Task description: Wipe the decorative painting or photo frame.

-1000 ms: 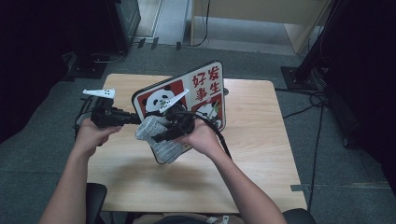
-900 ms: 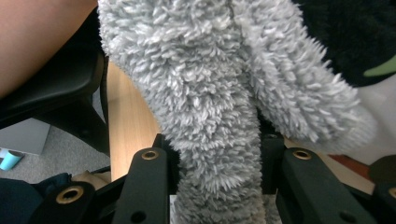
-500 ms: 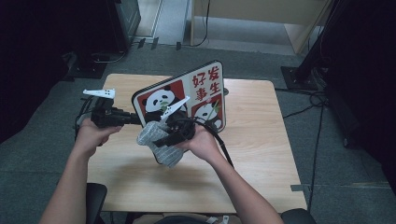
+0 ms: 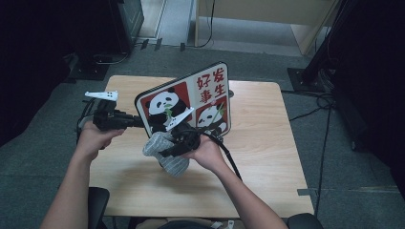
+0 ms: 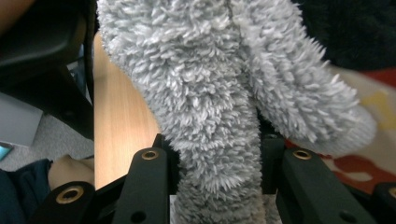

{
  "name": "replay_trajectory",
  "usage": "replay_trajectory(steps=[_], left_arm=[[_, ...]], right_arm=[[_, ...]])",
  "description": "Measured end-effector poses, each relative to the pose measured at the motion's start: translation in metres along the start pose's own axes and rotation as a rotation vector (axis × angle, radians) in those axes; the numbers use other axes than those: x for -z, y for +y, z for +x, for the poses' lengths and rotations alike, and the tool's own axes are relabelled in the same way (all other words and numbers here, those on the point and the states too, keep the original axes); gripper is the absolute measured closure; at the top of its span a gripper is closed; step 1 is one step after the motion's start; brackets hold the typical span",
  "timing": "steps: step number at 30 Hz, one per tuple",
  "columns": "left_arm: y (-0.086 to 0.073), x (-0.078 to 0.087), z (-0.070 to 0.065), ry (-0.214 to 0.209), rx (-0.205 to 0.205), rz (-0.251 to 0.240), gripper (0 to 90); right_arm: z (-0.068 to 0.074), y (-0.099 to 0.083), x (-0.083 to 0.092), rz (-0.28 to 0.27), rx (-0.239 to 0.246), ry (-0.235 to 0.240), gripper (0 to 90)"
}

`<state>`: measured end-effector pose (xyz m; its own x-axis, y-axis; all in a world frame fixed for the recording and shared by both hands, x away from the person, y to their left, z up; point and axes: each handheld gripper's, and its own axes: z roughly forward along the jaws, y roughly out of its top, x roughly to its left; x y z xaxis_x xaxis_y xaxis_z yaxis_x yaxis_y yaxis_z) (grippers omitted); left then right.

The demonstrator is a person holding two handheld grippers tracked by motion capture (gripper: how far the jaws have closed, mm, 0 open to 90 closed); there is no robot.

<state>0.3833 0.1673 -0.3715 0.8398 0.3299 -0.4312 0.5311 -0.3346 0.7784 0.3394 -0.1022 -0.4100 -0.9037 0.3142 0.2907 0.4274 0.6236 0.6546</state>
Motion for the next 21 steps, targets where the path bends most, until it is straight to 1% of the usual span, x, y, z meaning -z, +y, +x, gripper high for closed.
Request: replay_trajectory(steps=[14, 17, 21], left_arm=[[0.000, 0.000, 0.000, -0.003, 0.004, 0.004, 78.5], [0.000, 0.000, 0.001, -0.004, 0.004, 0.003, 78.3], [0.000, 0.000, 0.001, -0.004, 0.005, 0.003, 78.1]], right_arm=[[-0.004, -0.020, -0.016, 0.014, -0.024, 0.019, 65.9], [-0.005, -0.026, -0.020, 0.023, -0.039, 0.025, 65.9], [-0.006, -0.033, -0.025, 0.026, -0.045, 0.030, 65.9]])
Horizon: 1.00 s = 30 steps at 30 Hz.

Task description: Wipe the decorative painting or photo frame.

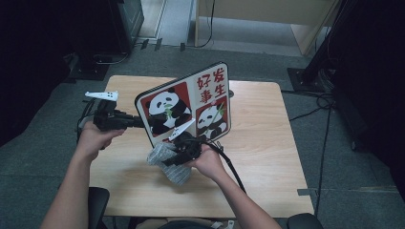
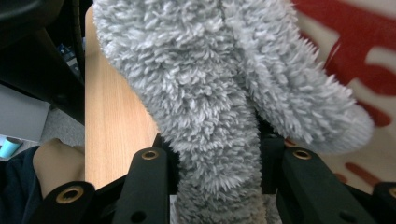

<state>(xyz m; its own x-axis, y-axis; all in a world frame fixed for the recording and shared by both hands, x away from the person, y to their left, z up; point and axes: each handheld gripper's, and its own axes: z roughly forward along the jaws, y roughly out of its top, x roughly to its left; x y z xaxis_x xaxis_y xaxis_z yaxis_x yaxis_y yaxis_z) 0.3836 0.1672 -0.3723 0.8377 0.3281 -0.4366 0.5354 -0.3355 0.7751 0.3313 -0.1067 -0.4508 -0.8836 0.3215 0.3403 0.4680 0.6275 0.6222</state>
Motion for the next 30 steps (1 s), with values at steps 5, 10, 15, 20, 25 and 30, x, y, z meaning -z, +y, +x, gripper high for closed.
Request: replay_trajectory(steps=[5, 10, 15, 20, 25, 30], left_arm=[[0.000, 0.000, 0.000, -0.003, 0.004, 0.002, 78.1], [0.000, 0.000, 0.001, -0.005, 0.005, 0.002, 77.2], [0.000, 0.000, 0.000, -0.003, 0.004, 0.004, 76.7], [0.000, 0.000, 0.000, -0.006, 0.002, 0.007, 76.4], [0.000, 0.000, 0.001, -0.001, 0.008, 0.005, 73.3], [-0.001, 0.001, 0.003, 0.008, 0.017, 0.006, 68.4]], right_arm=[[-0.001, -0.006, -0.004, 0.005, -0.009, 0.005, 65.9], [-0.002, -0.012, -0.009, 0.012, -0.005, -0.002, 65.9], [-0.004, -0.018, -0.013, 0.022, -0.023, 0.011, 65.9], [-0.001, -0.016, -0.010, 0.038, -0.024, 0.005, 66.2], [0.003, -0.013, -0.003, 0.037, -0.027, 0.011, 66.6], [0.009, -0.005, 0.007, 0.013, -0.023, 0.015, 66.6]])
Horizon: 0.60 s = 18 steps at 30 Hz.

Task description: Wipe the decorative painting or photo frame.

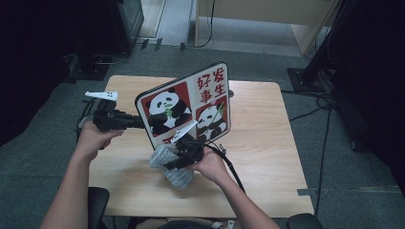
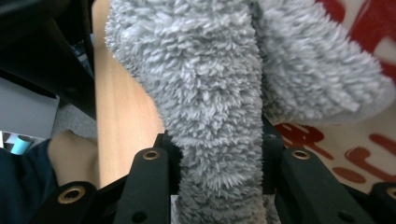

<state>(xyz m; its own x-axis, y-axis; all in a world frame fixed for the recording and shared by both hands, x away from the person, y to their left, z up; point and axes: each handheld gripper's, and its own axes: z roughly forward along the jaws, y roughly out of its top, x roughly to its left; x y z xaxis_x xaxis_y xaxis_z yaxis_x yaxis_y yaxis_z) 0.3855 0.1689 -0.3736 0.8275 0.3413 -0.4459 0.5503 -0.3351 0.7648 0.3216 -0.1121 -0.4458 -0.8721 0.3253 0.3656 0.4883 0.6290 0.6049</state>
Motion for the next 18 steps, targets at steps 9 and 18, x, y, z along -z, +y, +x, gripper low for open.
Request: replay_trajectory(steps=[9, 18], left_arm=[[-0.002, 0.005, 0.002, 0.018, 0.000, -0.014, 57.7], [-0.004, 0.011, 0.002, 0.042, 0.002, -0.018, 50.0]], right_arm=[[0.020, 0.027, 0.023, -0.027, 0.038, 0.004, 66.6], [0.034, 0.050, 0.036, -0.036, 0.081, 0.016, 66.4]])
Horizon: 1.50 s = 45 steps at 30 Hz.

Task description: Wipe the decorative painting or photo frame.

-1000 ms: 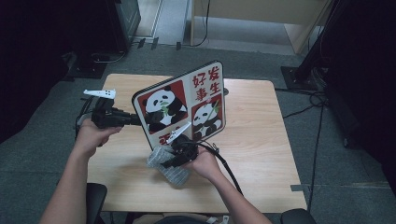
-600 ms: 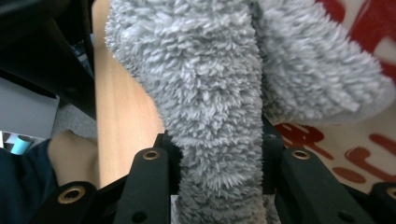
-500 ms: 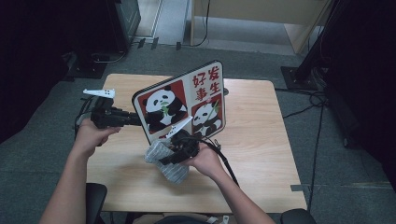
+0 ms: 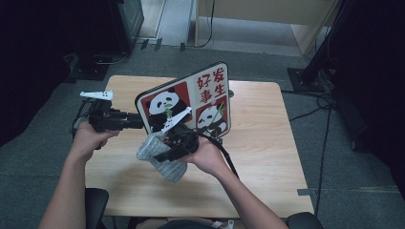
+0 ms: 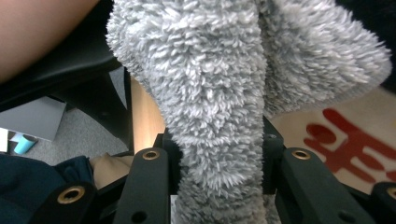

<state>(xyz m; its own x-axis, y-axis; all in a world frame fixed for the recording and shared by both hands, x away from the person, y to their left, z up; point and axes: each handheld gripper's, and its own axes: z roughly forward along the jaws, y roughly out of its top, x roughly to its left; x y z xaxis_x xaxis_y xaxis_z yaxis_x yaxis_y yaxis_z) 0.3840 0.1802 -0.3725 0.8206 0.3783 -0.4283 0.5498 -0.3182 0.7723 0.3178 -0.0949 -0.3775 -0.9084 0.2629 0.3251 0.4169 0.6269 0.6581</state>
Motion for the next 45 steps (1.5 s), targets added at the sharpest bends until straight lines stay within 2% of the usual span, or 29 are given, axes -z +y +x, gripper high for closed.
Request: replay_trajectory(steps=[4, 15, 21, 31, 34, 39, 45], left_arm=[[-0.003, 0.002, 0.001, 0.020, 0.001, 0.009, 47.7], [-0.012, 0.018, 0.002, 0.052, 0.019, -0.024, 44.4], [-0.017, 0.025, 0.001, 0.061, 0.028, -0.037, 43.8], [-0.024, 0.035, 0.001, 0.080, 0.047, -0.053, 43.7], [-0.025, 0.035, 0.000, 0.084, 0.047, -0.055, 43.6], [-0.025, 0.036, 0.000, 0.082, 0.045, -0.059, 43.6], [-0.025, 0.036, 0.000, 0.081, 0.046, -0.060, 43.6]], right_arm=[[0.004, 0.010, 0.002, 0.005, 0.019, 0.013, 66.4], [0.019, 0.041, 0.003, 0.013, 0.092, 0.034, 66.2], [0.024, 0.061, 0.004, -0.010, 0.133, 0.047, 66.2], [0.021, 0.085, 0.009, -0.037, 0.143, 0.051, 66.1], [0.020, 0.094, 0.012, -0.047, 0.148, 0.038, 66.1], [0.012, 0.104, 0.018, -0.069, 0.123, 0.029, 66.0], [0.001, 0.107, 0.026, -0.092, 0.094, 0.015, 65.9]])
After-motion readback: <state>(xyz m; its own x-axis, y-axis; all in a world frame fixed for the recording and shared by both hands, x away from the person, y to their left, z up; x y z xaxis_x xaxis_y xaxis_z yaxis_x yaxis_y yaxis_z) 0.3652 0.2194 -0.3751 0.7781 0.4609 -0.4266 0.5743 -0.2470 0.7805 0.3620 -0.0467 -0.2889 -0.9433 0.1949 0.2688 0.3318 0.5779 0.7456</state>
